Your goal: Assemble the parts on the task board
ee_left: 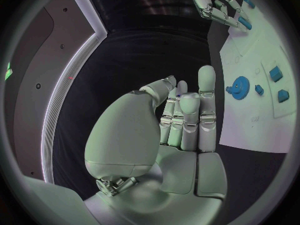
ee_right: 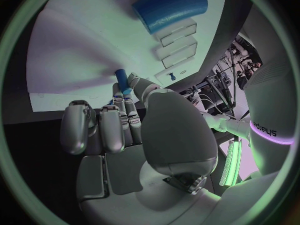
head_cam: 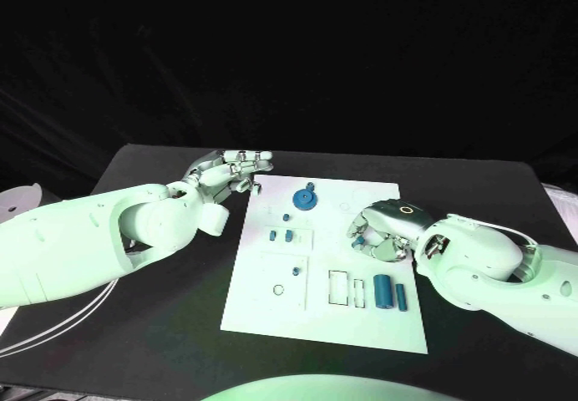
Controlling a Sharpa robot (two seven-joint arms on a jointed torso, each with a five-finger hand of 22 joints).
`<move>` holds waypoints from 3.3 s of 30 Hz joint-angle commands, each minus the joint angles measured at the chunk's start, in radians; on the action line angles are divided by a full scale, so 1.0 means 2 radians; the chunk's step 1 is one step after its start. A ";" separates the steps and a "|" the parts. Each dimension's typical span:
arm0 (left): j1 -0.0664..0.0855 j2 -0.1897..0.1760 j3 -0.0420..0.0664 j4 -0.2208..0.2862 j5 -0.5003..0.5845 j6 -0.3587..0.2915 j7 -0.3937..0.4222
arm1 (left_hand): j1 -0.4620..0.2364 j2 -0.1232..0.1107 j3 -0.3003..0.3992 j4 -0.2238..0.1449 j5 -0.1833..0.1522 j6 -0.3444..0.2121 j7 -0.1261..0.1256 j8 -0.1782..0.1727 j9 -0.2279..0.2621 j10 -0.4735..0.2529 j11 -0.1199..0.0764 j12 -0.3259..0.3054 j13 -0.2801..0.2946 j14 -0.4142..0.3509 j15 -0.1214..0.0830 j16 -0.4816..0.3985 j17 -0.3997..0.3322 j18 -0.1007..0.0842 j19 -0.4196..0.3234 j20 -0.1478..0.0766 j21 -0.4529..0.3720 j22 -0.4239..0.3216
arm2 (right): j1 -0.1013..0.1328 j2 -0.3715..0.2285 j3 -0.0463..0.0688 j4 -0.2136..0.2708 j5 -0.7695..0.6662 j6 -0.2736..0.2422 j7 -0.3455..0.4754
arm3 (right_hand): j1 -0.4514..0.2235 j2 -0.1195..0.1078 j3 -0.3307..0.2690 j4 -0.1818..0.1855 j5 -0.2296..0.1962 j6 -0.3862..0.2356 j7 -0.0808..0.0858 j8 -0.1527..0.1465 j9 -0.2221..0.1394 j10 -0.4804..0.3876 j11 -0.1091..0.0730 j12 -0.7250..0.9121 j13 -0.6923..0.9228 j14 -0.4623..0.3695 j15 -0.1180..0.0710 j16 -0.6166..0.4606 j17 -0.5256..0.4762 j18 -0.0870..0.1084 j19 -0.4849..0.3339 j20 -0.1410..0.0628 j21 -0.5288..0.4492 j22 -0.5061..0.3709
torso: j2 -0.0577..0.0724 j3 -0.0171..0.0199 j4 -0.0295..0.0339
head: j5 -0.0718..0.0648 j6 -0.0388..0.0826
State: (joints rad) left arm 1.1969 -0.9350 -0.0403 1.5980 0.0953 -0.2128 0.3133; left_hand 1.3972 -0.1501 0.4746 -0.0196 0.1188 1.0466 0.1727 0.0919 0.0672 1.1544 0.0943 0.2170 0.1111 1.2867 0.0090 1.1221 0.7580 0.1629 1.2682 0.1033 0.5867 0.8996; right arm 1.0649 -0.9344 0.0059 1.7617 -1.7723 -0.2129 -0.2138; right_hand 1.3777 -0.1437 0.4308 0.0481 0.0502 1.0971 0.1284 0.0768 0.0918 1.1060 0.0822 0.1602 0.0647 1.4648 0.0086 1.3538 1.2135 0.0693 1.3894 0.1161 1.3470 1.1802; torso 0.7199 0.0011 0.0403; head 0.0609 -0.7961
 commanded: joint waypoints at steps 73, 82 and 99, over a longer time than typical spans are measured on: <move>-0.002 0.009 0.000 -0.008 0.002 0.018 -0.007 | 0.000 0.005 -0.001 -0.005 0.001 -0.005 0.001 0.000 0.000 -0.006 0.000 0.006 0.001 -0.004 -0.001 -0.002 -0.002 0.009 -0.004 0.001 -0.004 -0.002 | -0.016 0.067 0.004 0.063 0.031 -0.018 0.033 | 0.010 0.017 0.026 0.004 0.001 0.050 -0.009 0.014 0.013 0.054 -0.014 -0.016 0.002 0.025 -0.016 0.004 0.004 0.004 0.011 -0.016 0.008 0.013 | 0.000 -0.0009 0.0007 | 0.023 -0.006; -0.002 0.010 0.000 -0.009 0.002 0.018 -0.007 | 0.000 0.005 -0.001 -0.005 0.001 -0.005 0.001 0.000 0.000 -0.006 0.000 0.006 0.001 -0.004 -0.001 -0.002 -0.002 0.009 -0.004 0.001 -0.004 -0.002 | -0.028 0.095 -0.002 0.041 0.030 -0.006 0.037 | 0.011 0.017 0.027 0.002 0.002 0.048 -0.008 0.012 0.014 0.054 -0.013 -0.019 0.001 0.024 -0.016 0.004 0.004 0.004 0.011 -0.016 0.008 0.013 | 0.000 -0.0009 -0.0002 | 0.028 -0.008; -0.002 0.014 0.000 -0.010 0.002 0.022 -0.011 | 0.001 0.005 -0.001 -0.005 0.001 -0.006 0.001 0.000 0.000 -0.007 0.001 0.007 0.001 -0.004 0.000 -0.002 -0.004 0.009 -0.004 0.001 -0.004 -0.002 | -0.038 0.122 -0.010 0.016 0.021 0.011 0.037 | 0.010 0.016 0.026 0.001 0.002 0.047 -0.007 0.012 0.014 0.053 -0.012 -0.021 0.001 0.024 -0.015 0.003 0.003 0.004 0.011 -0.016 0.007 0.012 | 0.000 -0.0006 -0.0002 | 0.028 -0.013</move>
State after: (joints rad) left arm 1.1930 -0.9093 -0.0410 1.5768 0.0954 -0.1922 0.2905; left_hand 1.3972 -0.1501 0.4745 -0.0250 0.1188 1.0431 0.1762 0.0919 0.0672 1.1473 0.0943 0.2247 0.1123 1.2867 0.0091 1.1221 0.7520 0.1630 1.2682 0.1033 0.5834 0.8975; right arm 0.9915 -0.6938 -0.0136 1.7954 -1.7119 -0.2146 -0.1479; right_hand 1.3980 -0.1184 0.4802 0.0537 0.0502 1.1905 0.1099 0.0962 0.1065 1.2121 0.0494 0.1227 0.0657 1.4647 -0.0163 1.3555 1.2212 0.0693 1.4089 0.0894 1.3594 1.2052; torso 0.7205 -0.0003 0.0400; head 0.1184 -0.8214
